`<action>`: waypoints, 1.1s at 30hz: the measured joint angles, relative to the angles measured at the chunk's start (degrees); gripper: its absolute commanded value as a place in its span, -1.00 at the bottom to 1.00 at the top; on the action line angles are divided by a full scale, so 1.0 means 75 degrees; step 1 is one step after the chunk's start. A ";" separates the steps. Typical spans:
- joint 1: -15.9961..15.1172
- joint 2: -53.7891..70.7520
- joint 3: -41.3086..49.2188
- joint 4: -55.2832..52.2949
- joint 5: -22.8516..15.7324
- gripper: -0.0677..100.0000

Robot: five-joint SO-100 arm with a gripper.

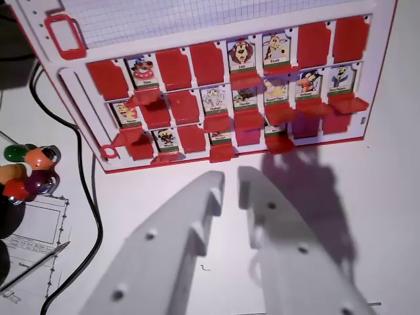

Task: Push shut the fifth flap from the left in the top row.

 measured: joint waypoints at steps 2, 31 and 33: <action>0.0000 -0.0293 -0.0105 0.0000 0.0012 -0.95; 0.0410 -0.4395 -0.1887 -0.0984 0.0387 -0.95; 0.0398 -0.4605 -0.2039 -0.0984 0.0387 -0.95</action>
